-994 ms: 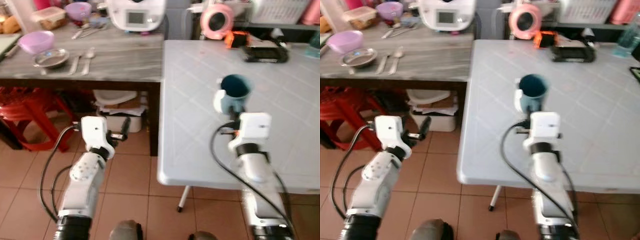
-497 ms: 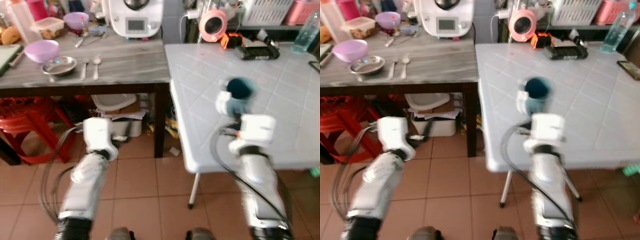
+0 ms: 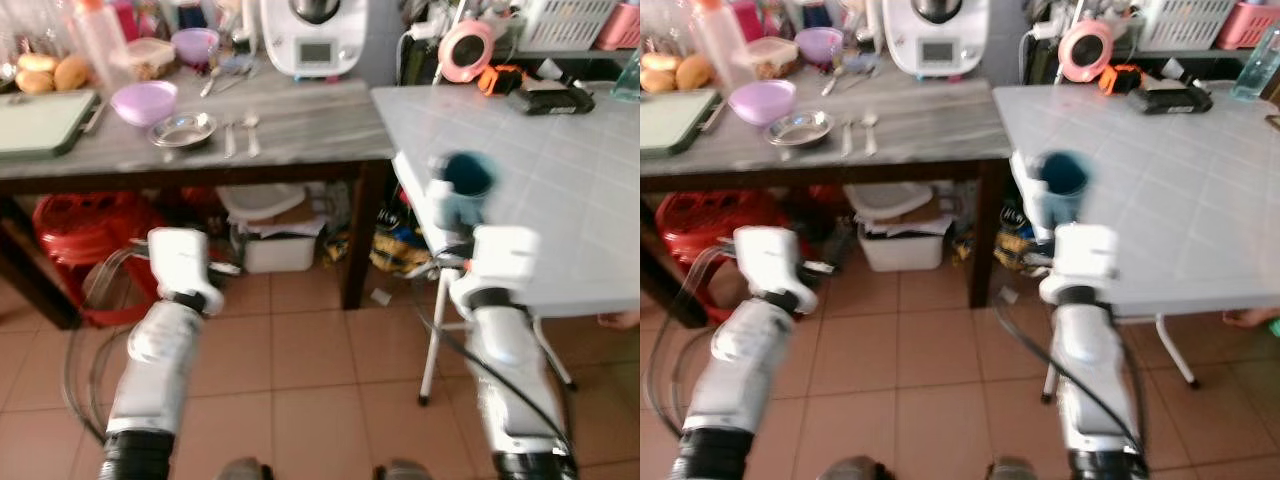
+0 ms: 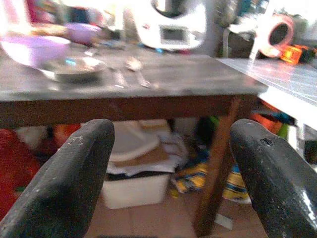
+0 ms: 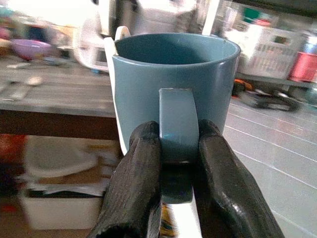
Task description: Setting the table
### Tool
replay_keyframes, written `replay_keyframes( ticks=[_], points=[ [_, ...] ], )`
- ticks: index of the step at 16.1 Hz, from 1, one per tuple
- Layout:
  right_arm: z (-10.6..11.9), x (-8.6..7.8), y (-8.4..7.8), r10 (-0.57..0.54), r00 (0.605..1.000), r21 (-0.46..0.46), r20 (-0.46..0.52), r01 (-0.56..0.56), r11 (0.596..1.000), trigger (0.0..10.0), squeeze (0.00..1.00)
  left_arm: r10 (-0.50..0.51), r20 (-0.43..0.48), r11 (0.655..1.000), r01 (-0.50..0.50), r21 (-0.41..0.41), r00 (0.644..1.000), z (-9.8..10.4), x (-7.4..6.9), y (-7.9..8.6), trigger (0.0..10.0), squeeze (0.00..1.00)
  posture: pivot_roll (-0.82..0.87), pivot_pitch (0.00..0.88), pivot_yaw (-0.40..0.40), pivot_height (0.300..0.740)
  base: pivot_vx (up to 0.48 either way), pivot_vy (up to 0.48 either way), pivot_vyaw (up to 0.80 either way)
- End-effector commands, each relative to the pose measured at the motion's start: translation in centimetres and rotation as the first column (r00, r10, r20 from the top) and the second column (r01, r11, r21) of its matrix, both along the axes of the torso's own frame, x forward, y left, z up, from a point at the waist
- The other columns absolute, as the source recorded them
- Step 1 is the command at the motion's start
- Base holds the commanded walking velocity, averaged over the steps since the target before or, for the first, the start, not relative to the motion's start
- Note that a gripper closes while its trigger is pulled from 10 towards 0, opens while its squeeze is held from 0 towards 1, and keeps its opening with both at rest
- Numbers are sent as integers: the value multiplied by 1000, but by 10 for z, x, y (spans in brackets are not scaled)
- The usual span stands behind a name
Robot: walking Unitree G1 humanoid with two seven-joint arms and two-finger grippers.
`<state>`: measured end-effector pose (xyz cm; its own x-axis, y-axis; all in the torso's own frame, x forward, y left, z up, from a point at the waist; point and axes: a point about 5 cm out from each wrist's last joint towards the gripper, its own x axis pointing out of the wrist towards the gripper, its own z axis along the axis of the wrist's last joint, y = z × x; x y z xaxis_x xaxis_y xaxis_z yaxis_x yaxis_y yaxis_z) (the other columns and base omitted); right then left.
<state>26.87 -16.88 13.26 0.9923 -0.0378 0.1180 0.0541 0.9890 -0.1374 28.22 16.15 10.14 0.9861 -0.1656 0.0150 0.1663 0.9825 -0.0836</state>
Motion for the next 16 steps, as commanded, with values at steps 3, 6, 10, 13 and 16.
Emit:
replay_keyframes(
  ticks=[3,6,10,13,16],
  points=[
    [8,1,-8,-20,999,-9,32,21,1000,10000,0,-29,10,1000,29,12,1000,0,1,-12,10000,0,-44,0,20,740,0,474,0],
    [8,2,-8,-18,999,-12,34,18,1000,10000,0,-24,25,1000,23,17,999,0,-2,-13,10000,0,-43,0,18,740,0,317,0],
    [10,2,-9,-10,999,-76,46,14,997,10000,0,-85,48,996,85,-12,995,2,-11,-19,10000,0,-42,0,16,740,0,0,0],
    [12,3,-9,-6,998,-85,55,11,996,10000,0,-100,57,995,101,-22,993,4,-9,-23,10000,0,-46,0,19,740,386,0,0],
    [12,2,-9,-7,998,-85,59,12,996,10000,0,-108,56,994,109,-29,993,5,-8,-23,10000,0,-48,0,24,740,474,0,783]
  ],
)
